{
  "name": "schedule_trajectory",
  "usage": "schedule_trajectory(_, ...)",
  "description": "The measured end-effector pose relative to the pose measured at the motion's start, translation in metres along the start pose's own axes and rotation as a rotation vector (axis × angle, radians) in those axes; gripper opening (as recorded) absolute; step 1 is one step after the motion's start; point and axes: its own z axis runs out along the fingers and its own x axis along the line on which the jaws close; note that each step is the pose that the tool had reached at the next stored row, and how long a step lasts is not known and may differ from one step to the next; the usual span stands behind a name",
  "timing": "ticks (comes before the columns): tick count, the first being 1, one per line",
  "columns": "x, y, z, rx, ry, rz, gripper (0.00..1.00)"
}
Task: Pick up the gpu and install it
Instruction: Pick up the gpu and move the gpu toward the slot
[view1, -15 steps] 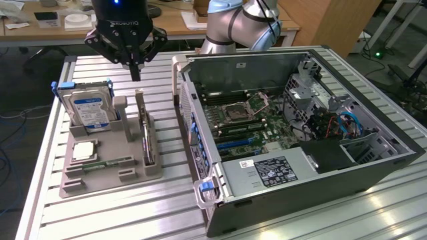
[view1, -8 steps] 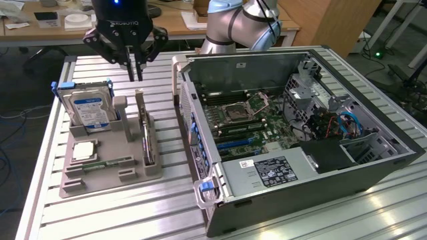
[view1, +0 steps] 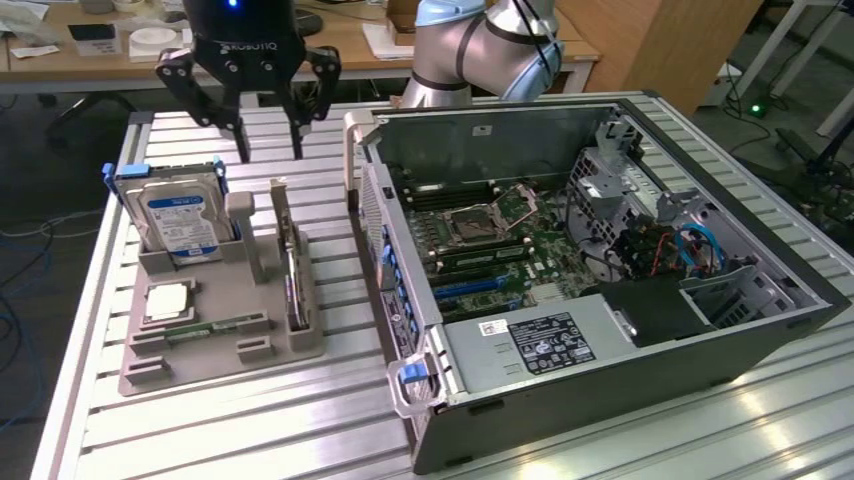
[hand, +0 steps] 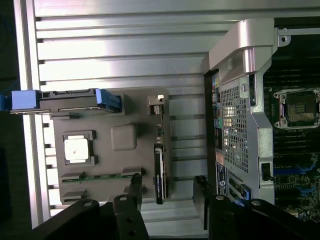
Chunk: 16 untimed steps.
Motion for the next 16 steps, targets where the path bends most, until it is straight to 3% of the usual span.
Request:
schedule_trajectory(4, 0.0001, 0.0, 0.0004, 0.0004, 0.0008, -0.016, 0.65)
schedule_trajectory(8, 0.0002, -0.0002, 0.0021, -0.0006, 0.0061, -0.067, 0.65)
schedule_trajectory(13, 0.0, -0.0026, 0.004, -0.0006, 0.0076, -0.071, 0.65)
schedule_trajectory(16, 0.0001, -0.0045, 0.0074, 0.0, 0.0147, -0.07, 0.65)
